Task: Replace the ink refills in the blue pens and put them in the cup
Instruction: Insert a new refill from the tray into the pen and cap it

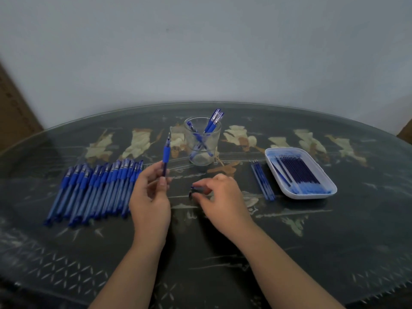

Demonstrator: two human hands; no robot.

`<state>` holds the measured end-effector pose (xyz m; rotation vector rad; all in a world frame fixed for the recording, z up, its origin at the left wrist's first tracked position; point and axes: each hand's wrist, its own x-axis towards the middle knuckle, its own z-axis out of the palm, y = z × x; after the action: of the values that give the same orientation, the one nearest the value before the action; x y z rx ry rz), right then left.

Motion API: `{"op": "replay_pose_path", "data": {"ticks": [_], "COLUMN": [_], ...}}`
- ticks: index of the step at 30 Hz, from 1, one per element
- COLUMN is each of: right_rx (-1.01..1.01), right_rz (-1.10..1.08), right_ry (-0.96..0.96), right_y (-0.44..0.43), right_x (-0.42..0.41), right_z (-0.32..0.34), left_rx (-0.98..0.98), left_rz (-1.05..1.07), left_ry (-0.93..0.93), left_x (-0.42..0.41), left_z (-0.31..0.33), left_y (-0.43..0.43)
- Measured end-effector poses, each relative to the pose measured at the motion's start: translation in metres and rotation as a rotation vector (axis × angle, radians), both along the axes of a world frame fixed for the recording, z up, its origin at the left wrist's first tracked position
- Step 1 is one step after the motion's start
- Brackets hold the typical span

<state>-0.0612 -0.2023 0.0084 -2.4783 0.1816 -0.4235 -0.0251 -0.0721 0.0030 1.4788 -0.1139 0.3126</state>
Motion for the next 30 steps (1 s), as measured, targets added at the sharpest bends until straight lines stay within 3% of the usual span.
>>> {"op": "replay_pose_path", "data": {"ticks": [4, 7, 12, 15, 17, 23, 30], "right_rx": [-0.173, -0.138, 0.412, 0.82, 0.936, 0.872, 0.798], "right_rz": [0.002, -0.019, -0.135, -0.075, -0.004, 0.034, 0.056], "right_ry": [0.032, 0.01, -0.094, -0.143, -0.167, -0.156, -0.107], "right_y": [0.007, 0.007, -0.013, -0.029, -0.036, -0.043, -0.041], "right_x": [0.007, 0.008, -0.004, -0.02, -0.028, -0.029, -0.029], "right_z": [-0.006, -0.007, 0.023, 0.05, 0.061, 0.064, 0.06], "left_rx": [0.034, 0.041, 0.139, 0.237, 0.308, 0.427, 0.474], "left_rz": [-0.027, -0.046, -0.137, -0.162, -0.172, -0.183, -0.194], "left_ry": [-0.014, -0.021, -0.061, -0.158, -0.231, -0.384, -0.411], "left_x": [0.0, 0.002, 0.001, 0.001, 0.001, -0.003, -0.004], "left_z": [-0.001, -0.002, -0.005, -0.009, -0.009, -0.006, -0.005], "left_y": [0.0, 0.002, 0.002, 0.002, 0.001, -0.003, -0.005]}}
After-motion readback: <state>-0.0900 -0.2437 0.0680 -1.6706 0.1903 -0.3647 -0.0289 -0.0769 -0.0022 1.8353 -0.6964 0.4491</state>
